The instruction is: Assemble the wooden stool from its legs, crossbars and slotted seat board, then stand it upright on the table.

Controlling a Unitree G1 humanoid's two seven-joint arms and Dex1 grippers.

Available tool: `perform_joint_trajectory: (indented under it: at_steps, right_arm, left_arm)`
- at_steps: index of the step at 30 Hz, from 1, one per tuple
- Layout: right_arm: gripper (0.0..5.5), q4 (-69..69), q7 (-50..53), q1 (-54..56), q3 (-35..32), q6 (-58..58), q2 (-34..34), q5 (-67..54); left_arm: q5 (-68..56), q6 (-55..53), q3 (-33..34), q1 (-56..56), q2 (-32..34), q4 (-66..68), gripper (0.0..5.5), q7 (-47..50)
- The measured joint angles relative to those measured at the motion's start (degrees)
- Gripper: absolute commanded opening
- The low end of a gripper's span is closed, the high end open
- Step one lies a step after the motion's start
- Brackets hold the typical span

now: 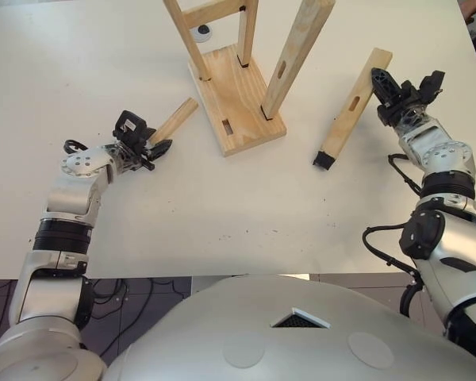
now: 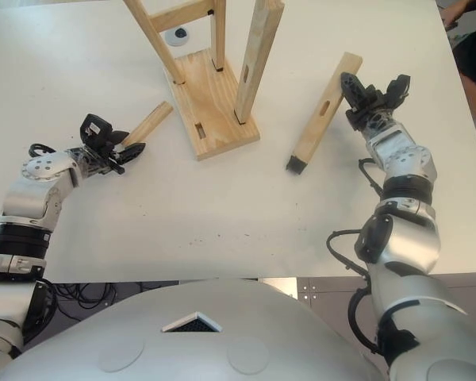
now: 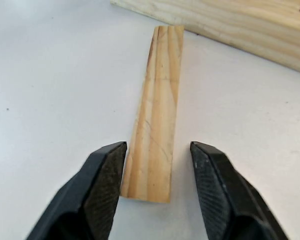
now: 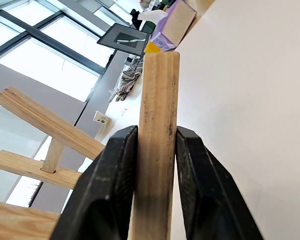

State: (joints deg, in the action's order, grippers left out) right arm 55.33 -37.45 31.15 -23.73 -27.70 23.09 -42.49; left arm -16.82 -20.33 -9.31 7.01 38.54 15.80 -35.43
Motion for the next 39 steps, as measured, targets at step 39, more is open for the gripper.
perform_joint_trajectory:
  at_steps: [39]
  right_arm:
    - [2.91, -59.88, 9.14, 4.94, 5.90, -33.07, -2.35, -37.05]
  left_arm:
    - [-72.26, -32.25, 19.73, 13.42, -12.41, -44.39, 1.25, 12.98]
